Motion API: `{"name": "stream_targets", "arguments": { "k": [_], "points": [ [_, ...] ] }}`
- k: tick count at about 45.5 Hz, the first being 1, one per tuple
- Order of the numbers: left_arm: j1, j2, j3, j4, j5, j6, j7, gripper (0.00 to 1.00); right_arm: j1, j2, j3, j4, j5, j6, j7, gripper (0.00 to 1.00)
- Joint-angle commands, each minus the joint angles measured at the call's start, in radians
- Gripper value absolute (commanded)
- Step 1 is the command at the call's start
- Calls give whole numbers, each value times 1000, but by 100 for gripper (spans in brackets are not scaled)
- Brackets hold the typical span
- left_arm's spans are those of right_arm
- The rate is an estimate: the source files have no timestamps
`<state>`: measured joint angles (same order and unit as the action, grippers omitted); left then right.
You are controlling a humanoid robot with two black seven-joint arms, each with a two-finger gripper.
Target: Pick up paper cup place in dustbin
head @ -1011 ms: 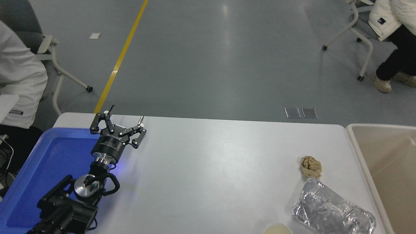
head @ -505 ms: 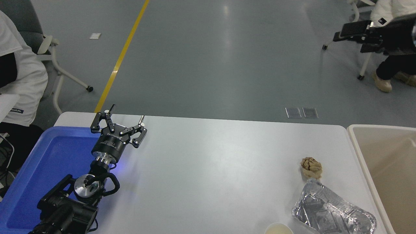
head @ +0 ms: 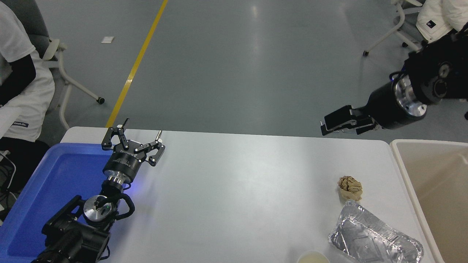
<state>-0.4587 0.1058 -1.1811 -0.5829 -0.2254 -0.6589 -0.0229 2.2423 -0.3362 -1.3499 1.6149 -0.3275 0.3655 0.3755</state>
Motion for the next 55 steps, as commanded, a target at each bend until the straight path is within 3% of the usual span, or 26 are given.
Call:
{"name": "stream_targets", "arguments": {
  "k": [1,5,10,19,30,43,55],
  "points": [
    [0,0,0,0,0,1,0,99,-27,32,-52,99,19,-42,-10,100],
    [0,0,0,0,0,-1,0,99,-69,32,-54,103,50,-77,-12,100],
    [0,0,0,0,0,-1,0,99,-107,37,-55,100,197,-82,-10,100],
    [0,0,0,0,0,-1,0,99,-236,134,-178,105,354,-99,-4,100],
    [0,0,0,0,0,-1,0,99,-352,137,-115,130,289,-278,-6,100],
    [0,0,0,0,0,-1,0,99,-388,141,34,130,99,-272,-7,100],
    [0,0,0,0,0,-1,0,99,-493,217,51,130,82,-292,-10,100]
  ]
}}
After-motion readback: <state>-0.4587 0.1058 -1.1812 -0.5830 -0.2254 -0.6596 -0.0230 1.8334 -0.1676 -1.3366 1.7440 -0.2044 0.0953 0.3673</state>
